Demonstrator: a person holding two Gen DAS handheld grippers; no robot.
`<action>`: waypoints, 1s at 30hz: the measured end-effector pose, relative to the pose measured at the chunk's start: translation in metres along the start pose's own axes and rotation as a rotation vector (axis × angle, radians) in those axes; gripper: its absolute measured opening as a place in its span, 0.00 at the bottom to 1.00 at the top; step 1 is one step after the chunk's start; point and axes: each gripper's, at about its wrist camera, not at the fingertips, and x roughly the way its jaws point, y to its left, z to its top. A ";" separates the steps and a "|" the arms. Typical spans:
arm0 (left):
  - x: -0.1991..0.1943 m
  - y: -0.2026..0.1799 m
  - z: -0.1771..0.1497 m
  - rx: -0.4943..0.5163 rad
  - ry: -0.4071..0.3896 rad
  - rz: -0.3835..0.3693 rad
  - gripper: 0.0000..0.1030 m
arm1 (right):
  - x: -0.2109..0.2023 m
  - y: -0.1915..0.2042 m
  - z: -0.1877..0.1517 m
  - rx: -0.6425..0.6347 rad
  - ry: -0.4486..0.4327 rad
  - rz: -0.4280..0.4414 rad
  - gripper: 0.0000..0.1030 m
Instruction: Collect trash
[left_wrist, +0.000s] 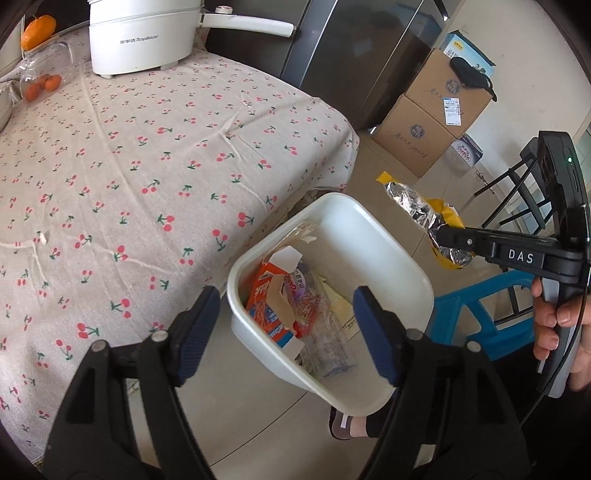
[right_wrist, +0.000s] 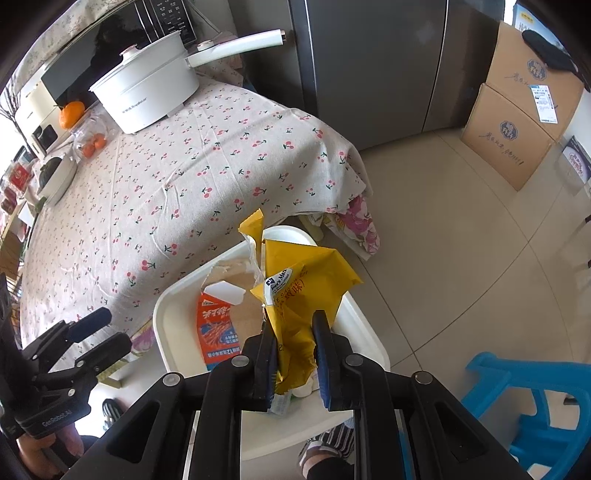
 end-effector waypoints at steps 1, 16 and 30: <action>-0.001 0.001 -0.001 -0.001 0.004 0.009 0.76 | 0.002 0.001 0.000 -0.003 0.006 0.000 0.18; -0.037 0.010 -0.034 0.026 0.040 0.340 0.99 | -0.006 0.027 -0.011 -0.007 -0.008 0.021 0.81; -0.135 -0.001 -0.071 -0.073 -0.248 0.467 0.99 | -0.092 0.083 -0.079 -0.151 -0.359 -0.105 1.00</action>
